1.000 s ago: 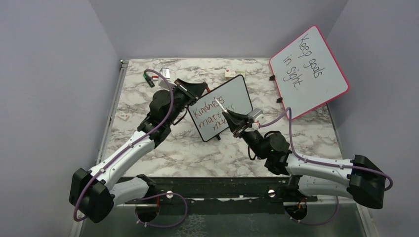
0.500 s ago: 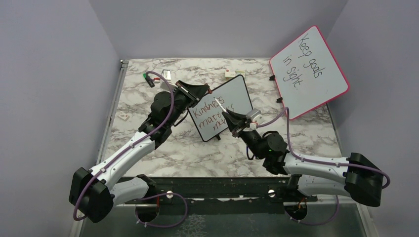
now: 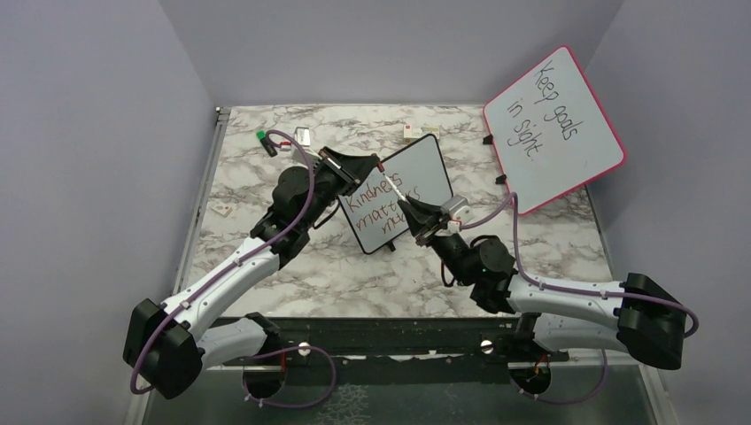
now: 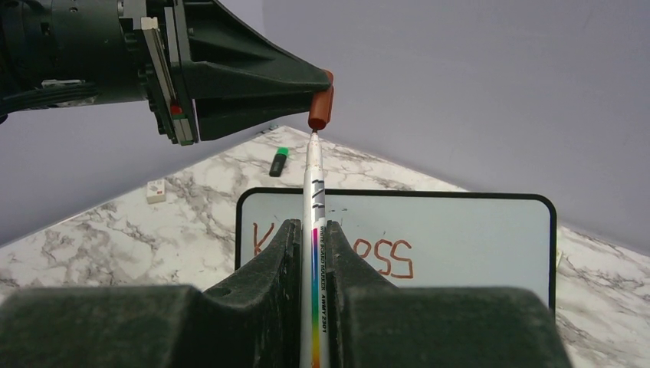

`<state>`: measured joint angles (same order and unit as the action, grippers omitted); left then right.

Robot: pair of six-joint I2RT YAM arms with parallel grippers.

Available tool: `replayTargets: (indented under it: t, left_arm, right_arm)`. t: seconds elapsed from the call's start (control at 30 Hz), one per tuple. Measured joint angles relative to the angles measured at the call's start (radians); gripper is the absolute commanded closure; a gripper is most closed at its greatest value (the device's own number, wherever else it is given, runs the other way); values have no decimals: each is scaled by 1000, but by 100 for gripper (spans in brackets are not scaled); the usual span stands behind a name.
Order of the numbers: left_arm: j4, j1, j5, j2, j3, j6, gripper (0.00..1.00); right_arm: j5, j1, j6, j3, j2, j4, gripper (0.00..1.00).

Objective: Write a sentence on the whiteboard
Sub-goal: Close the whiteboard marker at the center of the board.

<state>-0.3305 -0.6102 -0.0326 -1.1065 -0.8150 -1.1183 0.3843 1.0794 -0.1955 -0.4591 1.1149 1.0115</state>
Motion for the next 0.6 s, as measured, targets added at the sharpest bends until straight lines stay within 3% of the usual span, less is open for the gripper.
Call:
replayTargets:
  t: [0.6]
  left_arm:
    - [-12,-25,19,-6,0,-7,100]
  right_arm:
    - [27,1,-5,0,10,27,99]
